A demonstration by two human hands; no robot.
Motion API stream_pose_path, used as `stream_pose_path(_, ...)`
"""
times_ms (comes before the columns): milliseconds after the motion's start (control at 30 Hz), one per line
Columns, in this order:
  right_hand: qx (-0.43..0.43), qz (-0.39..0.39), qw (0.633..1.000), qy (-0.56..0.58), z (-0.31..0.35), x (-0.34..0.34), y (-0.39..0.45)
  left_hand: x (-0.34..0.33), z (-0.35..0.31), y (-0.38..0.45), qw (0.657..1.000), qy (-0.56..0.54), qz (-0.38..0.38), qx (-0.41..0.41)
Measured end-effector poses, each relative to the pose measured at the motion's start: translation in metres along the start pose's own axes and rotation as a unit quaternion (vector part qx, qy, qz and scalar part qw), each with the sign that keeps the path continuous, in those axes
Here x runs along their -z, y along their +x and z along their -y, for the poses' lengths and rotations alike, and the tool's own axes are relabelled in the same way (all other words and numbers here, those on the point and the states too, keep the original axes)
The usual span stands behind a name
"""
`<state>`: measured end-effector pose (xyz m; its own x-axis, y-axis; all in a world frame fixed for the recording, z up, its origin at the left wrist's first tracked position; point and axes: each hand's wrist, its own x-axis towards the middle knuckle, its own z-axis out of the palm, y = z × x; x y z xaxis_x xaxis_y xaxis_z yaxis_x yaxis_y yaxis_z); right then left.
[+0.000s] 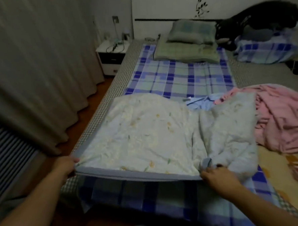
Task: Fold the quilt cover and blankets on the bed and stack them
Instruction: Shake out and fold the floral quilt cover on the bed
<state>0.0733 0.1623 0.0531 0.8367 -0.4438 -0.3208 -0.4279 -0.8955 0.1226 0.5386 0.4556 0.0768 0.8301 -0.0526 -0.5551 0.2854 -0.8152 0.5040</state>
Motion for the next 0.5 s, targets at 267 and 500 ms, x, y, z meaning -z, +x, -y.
stream_pose_path(267,-0.015,0.144,0.99,0.004,0.05,-0.059,-0.004,-0.066,0.108,0.02,0.977,0.19,0.084,-0.048)
stream_pose_path(500,-0.166,0.222,0.952,-0.129,-0.035,-0.045,-0.071,-0.097,0.105,0.016,0.978,0.117,0.165,-0.059)
